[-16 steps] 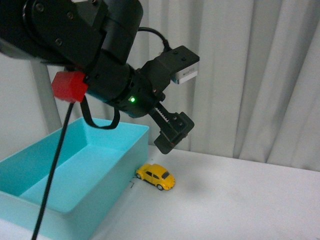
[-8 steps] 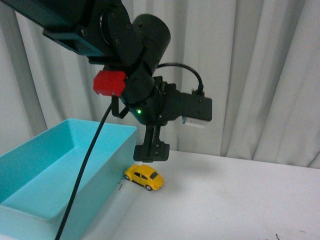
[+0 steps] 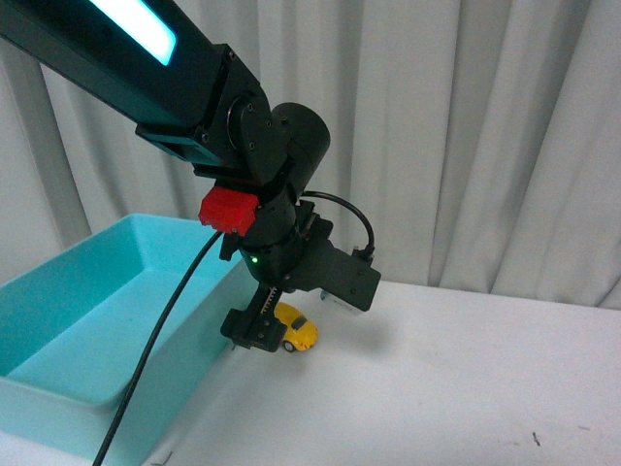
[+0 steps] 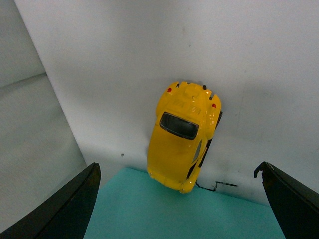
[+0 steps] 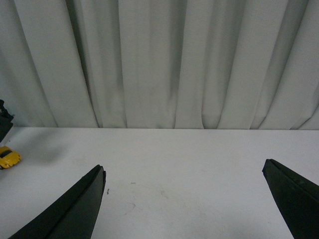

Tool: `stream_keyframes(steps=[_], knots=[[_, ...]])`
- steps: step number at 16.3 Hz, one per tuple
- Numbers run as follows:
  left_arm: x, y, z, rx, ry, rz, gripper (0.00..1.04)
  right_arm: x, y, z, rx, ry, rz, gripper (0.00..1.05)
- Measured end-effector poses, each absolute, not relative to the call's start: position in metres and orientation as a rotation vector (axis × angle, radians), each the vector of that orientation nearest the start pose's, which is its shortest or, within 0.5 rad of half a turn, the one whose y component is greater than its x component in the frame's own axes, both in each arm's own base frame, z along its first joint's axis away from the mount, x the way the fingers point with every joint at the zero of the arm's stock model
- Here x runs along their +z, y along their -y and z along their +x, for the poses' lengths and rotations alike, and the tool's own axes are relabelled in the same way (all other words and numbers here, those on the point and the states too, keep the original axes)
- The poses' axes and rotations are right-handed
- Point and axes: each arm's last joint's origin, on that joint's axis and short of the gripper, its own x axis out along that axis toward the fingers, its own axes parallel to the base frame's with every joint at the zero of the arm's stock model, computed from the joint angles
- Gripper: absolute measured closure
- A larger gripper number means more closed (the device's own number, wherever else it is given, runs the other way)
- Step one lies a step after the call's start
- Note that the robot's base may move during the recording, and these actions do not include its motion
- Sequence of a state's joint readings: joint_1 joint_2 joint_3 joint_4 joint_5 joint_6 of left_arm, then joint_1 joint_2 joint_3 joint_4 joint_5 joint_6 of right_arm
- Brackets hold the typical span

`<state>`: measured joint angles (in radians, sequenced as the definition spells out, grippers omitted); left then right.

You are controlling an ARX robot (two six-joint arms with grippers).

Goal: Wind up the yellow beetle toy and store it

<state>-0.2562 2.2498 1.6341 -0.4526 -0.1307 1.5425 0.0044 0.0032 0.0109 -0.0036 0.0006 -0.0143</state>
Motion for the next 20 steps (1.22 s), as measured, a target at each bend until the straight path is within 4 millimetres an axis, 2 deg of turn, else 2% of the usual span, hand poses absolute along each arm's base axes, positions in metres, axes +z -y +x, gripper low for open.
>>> stream_keyframes(steps=[6, 10, 12, 16, 20], knots=[[0.103, 0.112, 0.48, -0.921, -0.844, 1.525, 0.07, 0.167, 0.0, 0.097, 0.004, 0.004, -0.014, 0.06], [0.098, 0.101, 0.493, -0.89, -0.877, 1.495, 0.07, 0.167, 0.0, 0.097, 0.004, 0.004, -0.014, 0.06], [0.096, 0.093, 0.501, -0.857, -0.898, 1.474, 0.22, 0.167, 0.0, 0.097, 0.004, 0.004, -0.014, 0.06], [0.092, 0.09, 0.501, -0.851, -0.922, 1.461, 0.63, 0.167, 0.0, 0.097, 0.004, 0.004, -0.014, 0.06], [0.095, 0.096, 0.498, -0.899, -0.895, 1.474, 0.68, 0.167, 0.0, 0.097, 0.004, 0.004, -0.014, 0.06]])
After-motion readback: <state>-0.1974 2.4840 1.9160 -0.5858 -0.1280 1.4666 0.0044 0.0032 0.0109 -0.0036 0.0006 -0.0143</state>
